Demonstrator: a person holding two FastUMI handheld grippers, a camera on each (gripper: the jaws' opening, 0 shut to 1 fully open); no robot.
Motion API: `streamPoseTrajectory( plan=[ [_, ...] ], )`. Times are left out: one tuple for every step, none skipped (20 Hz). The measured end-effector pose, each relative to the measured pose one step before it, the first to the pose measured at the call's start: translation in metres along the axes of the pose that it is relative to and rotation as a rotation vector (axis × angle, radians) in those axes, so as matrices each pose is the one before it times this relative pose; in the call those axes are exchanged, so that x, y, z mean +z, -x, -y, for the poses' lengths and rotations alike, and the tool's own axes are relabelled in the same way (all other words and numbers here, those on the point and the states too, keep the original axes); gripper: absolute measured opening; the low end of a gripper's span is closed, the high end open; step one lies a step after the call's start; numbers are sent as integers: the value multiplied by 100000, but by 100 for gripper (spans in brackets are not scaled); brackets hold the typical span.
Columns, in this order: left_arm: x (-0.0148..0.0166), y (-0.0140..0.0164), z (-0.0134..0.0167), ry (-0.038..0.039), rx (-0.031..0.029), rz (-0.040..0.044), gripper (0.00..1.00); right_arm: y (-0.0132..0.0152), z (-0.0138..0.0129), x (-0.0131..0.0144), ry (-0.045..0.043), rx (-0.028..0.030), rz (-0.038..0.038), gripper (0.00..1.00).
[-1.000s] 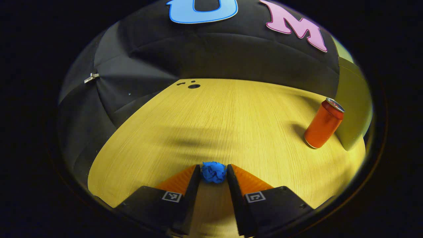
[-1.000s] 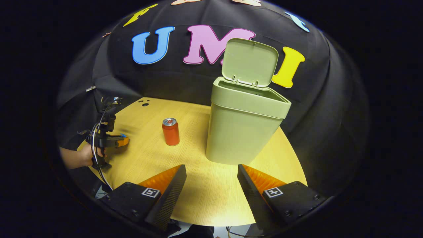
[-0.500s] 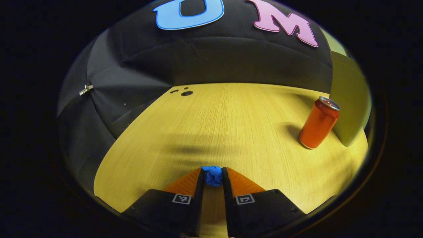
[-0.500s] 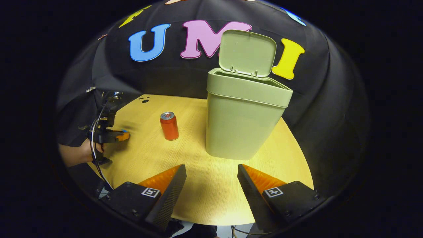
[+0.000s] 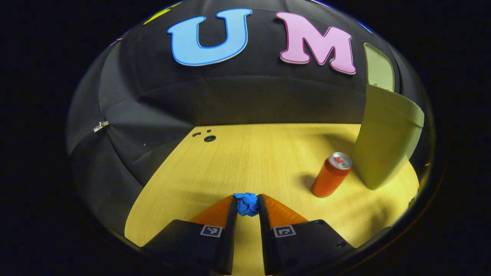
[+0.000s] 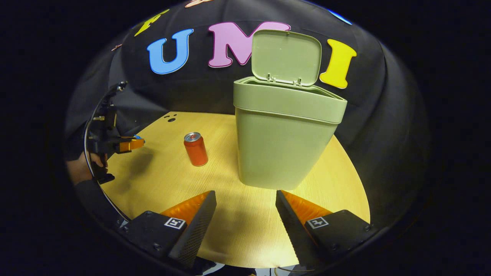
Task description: Press the lid of the desktop garbage bin to open it, pick up the crumpled paper on the desktop and throw it into the bin, then pick up the pop can on the desktop and drop it into the bin, and finally close the garbage bin lid.
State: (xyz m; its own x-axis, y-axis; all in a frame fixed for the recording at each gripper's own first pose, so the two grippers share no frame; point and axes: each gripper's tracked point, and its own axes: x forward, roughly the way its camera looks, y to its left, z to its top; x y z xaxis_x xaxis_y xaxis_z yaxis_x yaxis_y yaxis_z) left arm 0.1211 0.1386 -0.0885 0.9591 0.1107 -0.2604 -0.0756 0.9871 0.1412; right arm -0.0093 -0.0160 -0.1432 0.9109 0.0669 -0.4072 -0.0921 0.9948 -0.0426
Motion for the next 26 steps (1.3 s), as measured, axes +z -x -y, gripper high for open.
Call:
streamPoseTrajectory(
  plan=[
    [875, 814, 471, 1824, -17, 1243, 34, -187, -74, 236, -402, 952, 663, 98],
    [865, 881, 697, 2975, -993, 1380, 30, -211, 37, 360, -97, 874, 632, 98],
    [1054, 673, 1113, 2989, -1732, 1600, 34, -200, 171, 431, 90, 772, 900, 99],
    [1185, 687, 1373, 1720, -2114, 1775, 34, -145, 277, 603, 10, 550, 1339, 98],
    [1218, 460, 1256, -425, -2144, 1766, 34, -109, 196, 386, -77, 770, 985, 98],
    [984, 253, 787, -2484, -825, 1489, 34, -134, 162, 270, -1, 858, 510, 98],
    [1080, 218, 851, -2883, -707, 1321, 34, -108, 97, 185, -50, 917, 522, 98],
    [1205, 99, 1290, -1916, -2074, 1542, 34, -43, 69, 163, 92, 863, 480, 99],
    [1170, -73, 1500, -738, -2509, 1648, 34, -20, 142, 184, 279, 738, 616, 99],
    [1385, 86, 1804, -249, -3268, 1839, 34, -9, 274, 230, 186, 475, 680, 99],
    [1138, -57, 1485, -280, -2873, 1780, 30, -23, 294, 183, -79, 403, 805, 99],
    [1085, -86, 1544, -282, -2869, 1473, 34, 38, 348, 166, -138, 139, 612, 99],
    [945, -279, 1657, -161, -3297, 1117, 30, -28, 417, -24, -194, -37, 226, 98],
    [869, -530, 1613, -219, -3032, 1040, 34, 0, 386, -51, -194, 123, 4, 99],
    [564, -765, 1461, -206, -2848, 646, 34, 113, 306, -74, -89, 124, -99, 98],
    [671, -638, 1443, -411, -2518, 709, 34, 59, 352, -97, 38, 235, -175, 98],
    [558, -573, 1465, -498, -2652, 819, 38, 2, 277, -158, -71, 373, -266, 98],
    [512, -527, 1516, -582, -2827, 612, 38, 90, 309, -19, -227, 361, 57, 98],
    [347, -594, 1312, -656, -2507, 330, 38, -36, 398, -37, -226, 184, 135, 98],
    [374, -563, 1174, -750, -2108, 335, 34, -44, 409, -10, -215, 12, 152, 99],
    [441, -618, 1320, -752, -2180, 607, 34, 116, 320, -32, -203, 24, 86, 98],
    [438, -607, 1197, -584, -2164, 705, 38, 41, 318, -72, -54, 60, -135, 98],
    [198, -659, 1304, -220, -3335, 12, 34, -45, 275, -154, 26, 164, -151, 98],
    [129, -628, 1314, -220, -3812, -311, 34, -94, 233, 20, 58, 188, -1, 98],
    [53, -714, 1134, -551, -3507, -410, 34, -38, 189, -1, 14, 264, -35, 98],
    [-23, -571, 746, -1176, -2153, -772, 34, -82, 115, -26, -122, 514, -158, 98]
  ],
)
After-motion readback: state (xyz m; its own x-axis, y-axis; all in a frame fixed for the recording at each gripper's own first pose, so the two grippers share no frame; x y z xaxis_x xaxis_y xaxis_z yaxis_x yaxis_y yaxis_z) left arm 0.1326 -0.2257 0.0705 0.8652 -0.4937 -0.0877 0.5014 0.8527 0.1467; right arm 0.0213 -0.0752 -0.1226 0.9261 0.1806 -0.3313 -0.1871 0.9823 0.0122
